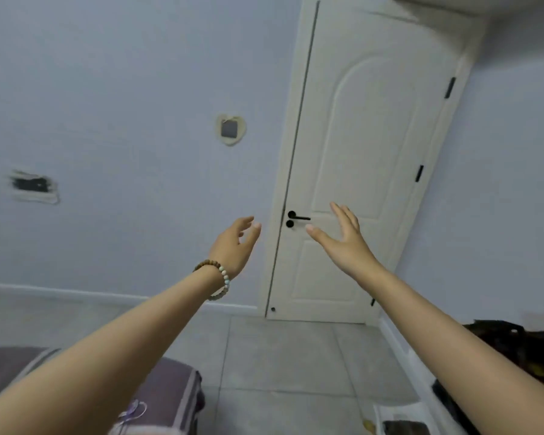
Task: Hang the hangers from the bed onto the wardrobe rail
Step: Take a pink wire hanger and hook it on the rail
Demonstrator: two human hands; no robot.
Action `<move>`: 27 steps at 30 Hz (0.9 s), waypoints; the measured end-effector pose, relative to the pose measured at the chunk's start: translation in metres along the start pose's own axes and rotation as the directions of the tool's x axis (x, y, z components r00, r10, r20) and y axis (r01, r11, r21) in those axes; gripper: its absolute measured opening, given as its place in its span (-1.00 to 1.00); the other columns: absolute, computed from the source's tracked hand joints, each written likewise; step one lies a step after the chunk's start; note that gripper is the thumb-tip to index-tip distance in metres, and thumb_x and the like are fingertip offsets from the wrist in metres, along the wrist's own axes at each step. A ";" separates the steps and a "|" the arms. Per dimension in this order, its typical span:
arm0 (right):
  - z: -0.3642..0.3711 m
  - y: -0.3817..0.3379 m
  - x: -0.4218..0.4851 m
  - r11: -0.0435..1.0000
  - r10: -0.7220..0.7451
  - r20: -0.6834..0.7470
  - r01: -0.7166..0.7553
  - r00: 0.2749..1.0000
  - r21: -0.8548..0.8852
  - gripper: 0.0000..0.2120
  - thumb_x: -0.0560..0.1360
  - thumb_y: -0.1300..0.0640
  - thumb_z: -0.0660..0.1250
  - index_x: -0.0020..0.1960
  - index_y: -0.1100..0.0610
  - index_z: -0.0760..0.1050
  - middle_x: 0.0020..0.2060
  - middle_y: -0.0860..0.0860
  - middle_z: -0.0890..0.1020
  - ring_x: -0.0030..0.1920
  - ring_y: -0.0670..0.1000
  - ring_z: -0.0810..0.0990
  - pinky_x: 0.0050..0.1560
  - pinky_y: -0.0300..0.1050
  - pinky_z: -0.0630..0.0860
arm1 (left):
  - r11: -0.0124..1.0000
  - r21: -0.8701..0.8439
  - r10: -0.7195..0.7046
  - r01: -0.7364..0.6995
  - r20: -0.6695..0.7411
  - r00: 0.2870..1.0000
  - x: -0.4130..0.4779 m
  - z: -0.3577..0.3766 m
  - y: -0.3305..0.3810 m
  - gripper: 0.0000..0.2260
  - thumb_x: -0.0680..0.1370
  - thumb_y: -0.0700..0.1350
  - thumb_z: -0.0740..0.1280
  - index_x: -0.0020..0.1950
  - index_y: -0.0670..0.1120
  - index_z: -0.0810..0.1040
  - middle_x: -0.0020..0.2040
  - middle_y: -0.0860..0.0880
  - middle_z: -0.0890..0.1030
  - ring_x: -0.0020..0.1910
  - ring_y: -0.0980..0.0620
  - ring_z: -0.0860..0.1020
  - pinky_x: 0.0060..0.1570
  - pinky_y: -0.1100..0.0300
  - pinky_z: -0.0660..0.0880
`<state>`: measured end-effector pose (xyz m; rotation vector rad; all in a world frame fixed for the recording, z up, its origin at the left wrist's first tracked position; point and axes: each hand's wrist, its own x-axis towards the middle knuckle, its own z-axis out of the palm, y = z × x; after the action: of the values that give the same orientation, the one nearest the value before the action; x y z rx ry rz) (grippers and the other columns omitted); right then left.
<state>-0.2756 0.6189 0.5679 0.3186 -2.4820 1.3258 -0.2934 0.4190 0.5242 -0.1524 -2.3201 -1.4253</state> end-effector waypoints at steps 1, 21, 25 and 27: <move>0.033 0.003 -0.001 1.000 0.012 0.054 -0.012 0.998 0.003 -0.30 0.48 -0.14 0.30 0.51 -0.07 0.05 0.52 -0.15 -0.05 0.52 -0.11 -0.04 0.41 -0.19 0.00 | 0.998 0.027 -0.055 0.055 -0.009 0.998 -0.008 -0.016 -0.031 -0.55 0.57 0.13 0.13 0.39 -0.05 0.34 0.35 -0.06 0.45 0.33 -0.01 0.42 0.24 0.13 0.34; 0.515 0.108 -0.180 0.941 0.304 0.695 -0.317 0.651 -0.115 -0.25 0.45 -0.05 0.38 0.51 0.06 0.09 0.52 0.02 0.09 0.50 0.01 0.12 0.44 -0.11 0.11 | 0.514 0.274 -0.812 0.813 -0.151 0.564 -0.284 -0.200 -0.466 -0.43 0.55 0.11 0.20 0.46 -0.15 0.21 0.43 -0.16 0.33 0.37 -0.14 0.36 0.34 0.04 0.31; 0.569 0.147 -0.226 0.913 0.362 0.716 -0.384 0.596 -0.142 -0.28 0.43 0.03 0.43 0.47 0.12 0.17 0.44 0.10 0.25 0.44 0.07 0.26 0.44 -0.06 0.22 | 0.411 0.243 -0.878 0.879 -0.153 0.453 -0.332 -0.191 -0.520 -0.44 0.56 0.06 0.21 0.47 -0.18 0.19 0.44 -0.18 0.31 0.40 -0.12 0.32 0.34 0.12 0.26; 0.591 0.167 -0.244 0.893 0.401 0.729 -0.413 0.555 -0.176 -0.27 0.43 0.03 0.43 0.48 0.14 0.16 0.45 0.10 0.25 0.44 0.08 0.26 0.44 -0.05 0.23 | 0.372 0.200 -0.903 0.906 -0.149 0.404 -0.349 -0.183 -0.542 -0.43 0.56 0.06 0.22 0.47 -0.18 0.18 0.45 -0.18 0.29 0.41 -0.13 0.31 0.36 0.11 0.25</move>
<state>-0.2027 0.2283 0.0394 0.3619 -3.4244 1.6307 -0.0876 0.0454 0.0074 1.4694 -2.6196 -1.4473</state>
